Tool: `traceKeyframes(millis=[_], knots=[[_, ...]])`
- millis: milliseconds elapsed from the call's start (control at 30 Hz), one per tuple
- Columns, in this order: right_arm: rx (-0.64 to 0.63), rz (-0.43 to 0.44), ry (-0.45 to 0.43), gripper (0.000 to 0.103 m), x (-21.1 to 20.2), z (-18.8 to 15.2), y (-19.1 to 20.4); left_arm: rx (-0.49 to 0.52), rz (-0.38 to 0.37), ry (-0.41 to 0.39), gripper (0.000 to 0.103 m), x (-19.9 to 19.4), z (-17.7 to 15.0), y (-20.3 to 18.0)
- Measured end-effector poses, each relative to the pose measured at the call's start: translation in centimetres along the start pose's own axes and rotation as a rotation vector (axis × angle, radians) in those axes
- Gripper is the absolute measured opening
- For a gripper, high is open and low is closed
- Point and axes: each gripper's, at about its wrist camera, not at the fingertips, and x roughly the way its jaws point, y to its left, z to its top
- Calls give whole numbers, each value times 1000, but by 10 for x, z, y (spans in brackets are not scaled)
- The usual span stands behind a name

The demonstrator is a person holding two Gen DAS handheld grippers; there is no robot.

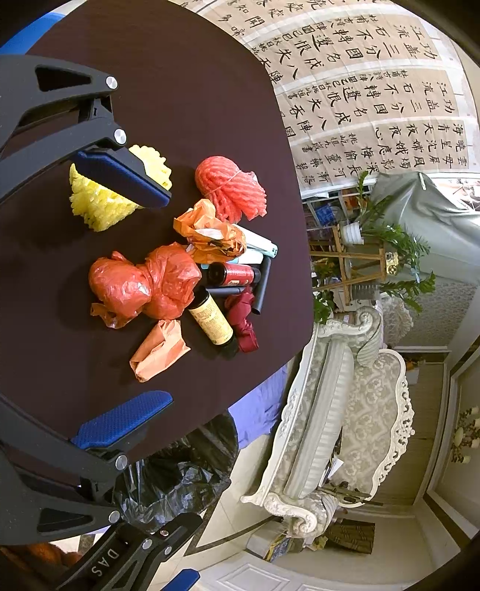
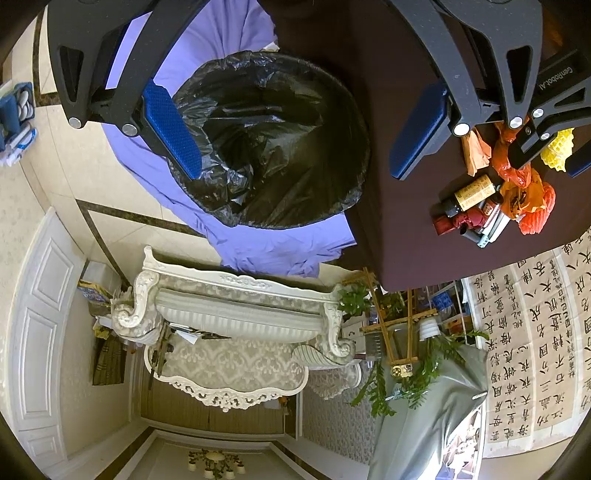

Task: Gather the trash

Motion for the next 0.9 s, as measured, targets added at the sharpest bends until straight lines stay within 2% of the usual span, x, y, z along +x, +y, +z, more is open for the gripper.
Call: traceKeyframes(millis=[900], knots=[[0,-1,9,99,3,-2,0,-3,0,9,97,7,-4,1]])
